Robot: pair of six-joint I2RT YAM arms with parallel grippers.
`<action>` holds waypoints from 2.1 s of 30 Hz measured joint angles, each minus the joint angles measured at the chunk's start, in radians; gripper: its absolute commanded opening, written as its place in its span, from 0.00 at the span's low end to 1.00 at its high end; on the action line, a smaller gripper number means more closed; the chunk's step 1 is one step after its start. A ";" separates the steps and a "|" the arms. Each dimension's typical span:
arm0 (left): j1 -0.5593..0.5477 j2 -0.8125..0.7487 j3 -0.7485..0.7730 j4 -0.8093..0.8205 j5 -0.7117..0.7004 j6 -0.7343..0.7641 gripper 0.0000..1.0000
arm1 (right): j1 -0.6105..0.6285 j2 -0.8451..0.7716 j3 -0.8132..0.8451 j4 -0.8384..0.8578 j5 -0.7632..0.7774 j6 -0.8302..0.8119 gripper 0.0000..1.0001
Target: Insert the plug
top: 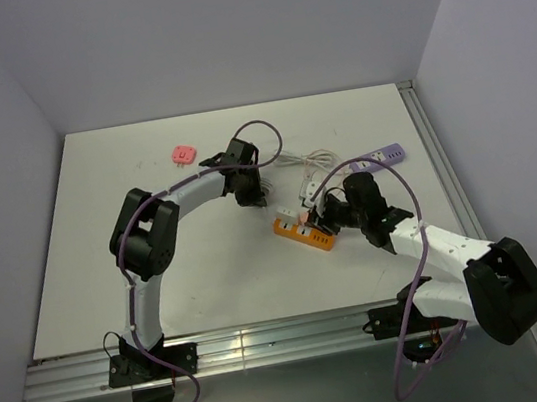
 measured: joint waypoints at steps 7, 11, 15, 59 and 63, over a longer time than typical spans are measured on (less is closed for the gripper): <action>0.000 0.000 -0.010 0.016 0.007 -0.018 0.00 | 0.021 0.000 0.000 -0.004 0.000 -0.016 0.00; 0.000 0.000 -0.013 0.022 0.010 -0.019 0.00 | 0.024 0.011 0.005 -0.010 0.000 -0.020 0.00; 0.000 0.000 -0.018 0.034 0.010 -0.019 0.00 | 0.025 0.035 0.024 -0.011 0.001 -0.021 0.00; 0.008 -0.038 -0.067 0.010 -0.005 0.070 0.00 | 0.019 -0.143 -0.034 0.024 0.154 0.743 0.00; 0.013 -0.046 -0.068 -0.017 -0.025 0.093 0.00 | 0.019 -0.121 -0.034 0.024 0.197 0.754 0.00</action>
